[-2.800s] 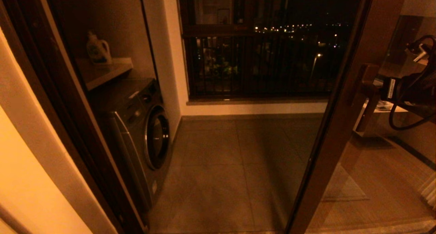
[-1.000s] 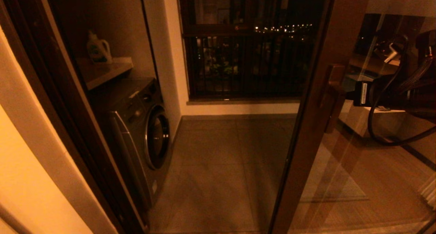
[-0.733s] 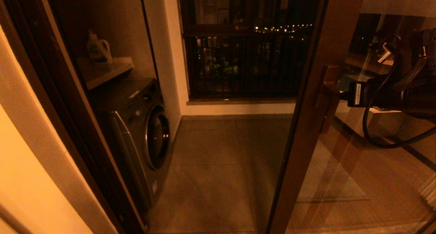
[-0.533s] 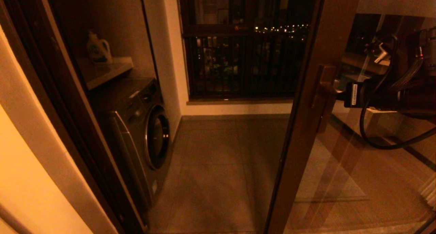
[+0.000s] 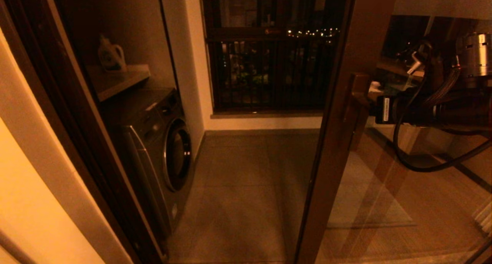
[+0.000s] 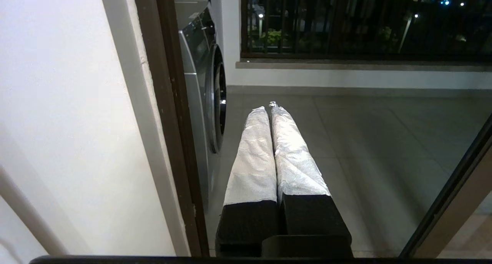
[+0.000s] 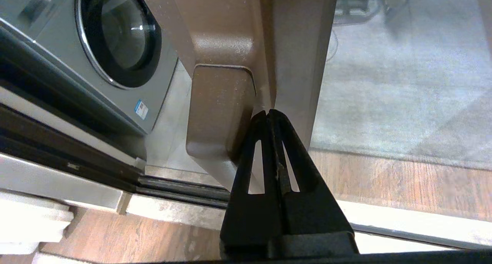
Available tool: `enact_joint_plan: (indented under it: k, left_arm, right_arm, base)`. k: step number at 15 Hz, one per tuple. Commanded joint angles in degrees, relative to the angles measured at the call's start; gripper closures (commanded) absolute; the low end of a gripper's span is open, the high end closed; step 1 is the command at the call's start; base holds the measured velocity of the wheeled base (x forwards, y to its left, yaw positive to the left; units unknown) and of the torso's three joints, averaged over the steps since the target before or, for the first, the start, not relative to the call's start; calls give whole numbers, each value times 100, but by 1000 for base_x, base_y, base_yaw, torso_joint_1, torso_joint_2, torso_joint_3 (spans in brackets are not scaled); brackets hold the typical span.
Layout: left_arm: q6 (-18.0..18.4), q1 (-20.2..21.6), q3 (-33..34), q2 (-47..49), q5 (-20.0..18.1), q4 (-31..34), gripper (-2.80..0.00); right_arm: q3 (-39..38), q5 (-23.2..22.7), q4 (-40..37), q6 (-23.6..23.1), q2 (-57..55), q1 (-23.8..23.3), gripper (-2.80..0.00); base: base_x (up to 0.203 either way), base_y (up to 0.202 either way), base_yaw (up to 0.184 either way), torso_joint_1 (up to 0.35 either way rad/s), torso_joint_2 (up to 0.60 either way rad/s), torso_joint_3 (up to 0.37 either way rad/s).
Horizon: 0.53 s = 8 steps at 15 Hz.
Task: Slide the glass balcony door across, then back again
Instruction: Close the slid door
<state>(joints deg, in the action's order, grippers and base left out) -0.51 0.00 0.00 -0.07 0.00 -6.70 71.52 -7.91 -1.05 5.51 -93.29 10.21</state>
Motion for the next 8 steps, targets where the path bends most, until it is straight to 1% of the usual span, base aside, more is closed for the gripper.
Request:
enact_joint_plan:
  k: [1, 3, 6, 8]
  left_arm:
    - [-2, 0, 229, 7, 0, -7, 0]
    - [-2, 0, 229, 7, 0, -7, 0]
    - [-2, 0, 229, 7, 0, -7, 0]
    - [-2, 0, 229, 7, 0, -7, 0]
  right_arm:
    - [2, -9, -1, 11, -88, 107, 0]
    - [9, 77, 28, 24, -132, 229, 0]
    - [100, 355, 140, 82, -229, 447, 0]
    - [180, 386, 140, 88, -267, 580, 0]
  base:
    - [0, 0, 0, 0, 0, 0]
    - [0, 0, 0, 0, 0, 0]
    - [0, 0, 0, 0, 0, 0]
    - [0, 0, 0, 0, 0, 0]
